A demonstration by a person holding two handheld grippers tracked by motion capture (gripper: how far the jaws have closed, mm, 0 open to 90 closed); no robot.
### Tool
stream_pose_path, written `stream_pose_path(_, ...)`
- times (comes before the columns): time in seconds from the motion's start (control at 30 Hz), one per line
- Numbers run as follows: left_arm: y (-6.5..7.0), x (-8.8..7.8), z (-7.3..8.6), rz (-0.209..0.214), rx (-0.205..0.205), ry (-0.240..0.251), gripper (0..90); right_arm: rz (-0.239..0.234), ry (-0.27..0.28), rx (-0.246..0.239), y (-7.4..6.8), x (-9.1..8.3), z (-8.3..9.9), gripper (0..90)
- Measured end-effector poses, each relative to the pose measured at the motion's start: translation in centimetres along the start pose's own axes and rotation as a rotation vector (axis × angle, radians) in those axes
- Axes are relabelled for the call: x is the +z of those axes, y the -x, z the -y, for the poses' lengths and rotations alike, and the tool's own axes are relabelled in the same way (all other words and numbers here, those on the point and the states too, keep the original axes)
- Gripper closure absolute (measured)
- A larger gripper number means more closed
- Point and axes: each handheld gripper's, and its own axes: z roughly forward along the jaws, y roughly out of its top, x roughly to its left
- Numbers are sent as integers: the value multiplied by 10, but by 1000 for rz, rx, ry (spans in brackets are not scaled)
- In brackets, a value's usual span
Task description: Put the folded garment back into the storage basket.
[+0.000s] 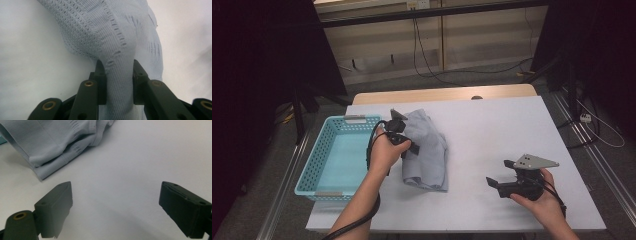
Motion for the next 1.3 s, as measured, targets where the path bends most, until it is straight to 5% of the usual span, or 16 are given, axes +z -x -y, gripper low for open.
stream_pose_path(1.3,2,-42,-34,-171,114,-113,725,-32,0,-5,-5,1,0,103)
